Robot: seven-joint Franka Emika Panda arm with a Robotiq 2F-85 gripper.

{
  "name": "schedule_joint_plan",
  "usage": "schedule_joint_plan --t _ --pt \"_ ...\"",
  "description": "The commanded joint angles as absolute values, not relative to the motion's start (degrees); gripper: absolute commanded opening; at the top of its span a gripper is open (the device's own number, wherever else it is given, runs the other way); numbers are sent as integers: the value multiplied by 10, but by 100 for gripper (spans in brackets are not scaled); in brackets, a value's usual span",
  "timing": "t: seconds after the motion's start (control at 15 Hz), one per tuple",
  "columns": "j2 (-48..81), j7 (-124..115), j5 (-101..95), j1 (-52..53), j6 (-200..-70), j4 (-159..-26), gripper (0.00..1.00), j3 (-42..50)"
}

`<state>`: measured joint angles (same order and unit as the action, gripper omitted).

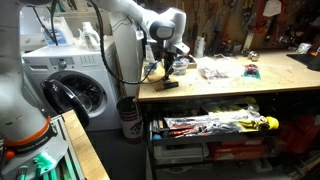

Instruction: Put the white can on the wooden boar, then put the batteries in the can

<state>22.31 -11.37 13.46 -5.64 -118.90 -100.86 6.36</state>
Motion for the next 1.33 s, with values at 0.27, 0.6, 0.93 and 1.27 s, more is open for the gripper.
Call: schedule_joint_plan --t 0.27,0.6,0.93,1.27 --pt "229 -103 115 -63 -1173 -1002 62 63" --pt "226 -100 113 -64 -1173 -1002 98 63" --pt "224 -100 110 -64 -1172 -1002 100 64" --pt "223 -105 105 -67 -1163 -1008 100 69"
